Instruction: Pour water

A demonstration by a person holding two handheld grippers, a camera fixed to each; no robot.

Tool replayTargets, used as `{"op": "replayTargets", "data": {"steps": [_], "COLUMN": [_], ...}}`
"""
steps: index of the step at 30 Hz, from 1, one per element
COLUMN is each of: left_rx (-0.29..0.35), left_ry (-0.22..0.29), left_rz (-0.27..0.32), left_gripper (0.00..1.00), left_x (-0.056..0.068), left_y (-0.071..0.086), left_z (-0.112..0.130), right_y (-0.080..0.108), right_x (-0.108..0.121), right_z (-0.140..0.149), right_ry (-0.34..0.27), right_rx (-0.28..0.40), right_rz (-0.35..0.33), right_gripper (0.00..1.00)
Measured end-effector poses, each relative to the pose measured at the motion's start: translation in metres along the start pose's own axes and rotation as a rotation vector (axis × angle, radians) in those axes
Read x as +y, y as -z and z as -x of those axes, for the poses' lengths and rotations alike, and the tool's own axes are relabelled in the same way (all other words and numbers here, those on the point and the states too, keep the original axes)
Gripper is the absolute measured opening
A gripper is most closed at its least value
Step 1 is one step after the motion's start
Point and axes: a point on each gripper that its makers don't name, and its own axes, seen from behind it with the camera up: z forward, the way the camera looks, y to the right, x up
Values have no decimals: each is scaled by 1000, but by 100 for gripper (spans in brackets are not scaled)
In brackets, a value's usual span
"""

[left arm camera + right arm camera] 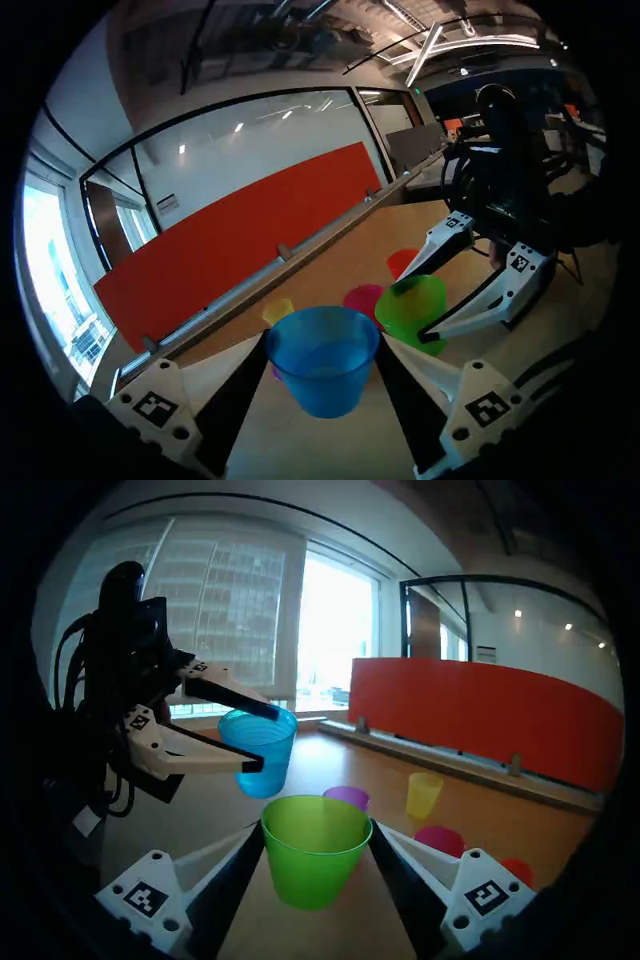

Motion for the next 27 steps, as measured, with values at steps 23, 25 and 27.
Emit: {"op": "replayTargets", "data": {"steps": [23,25,27], "left_rx": [11,12,13], "left_ry": [-116,-124,-133], "left_rz": [10,10,9], "left_gripper": [89,89,89], "left_x": [0,0,-1], "left_y": [-5,-5,-6], "left_z": [-12,-13,-14], "right_y": [-6,-6,-7], "right_x": [-11,-12,-13], "right_z": [2,2,1], "right_ry": [18,19,20], "right_rx": [-2,-3,-3], "right_rz": [-24,-25,-27], "right_gripper": [94,95,94]}}
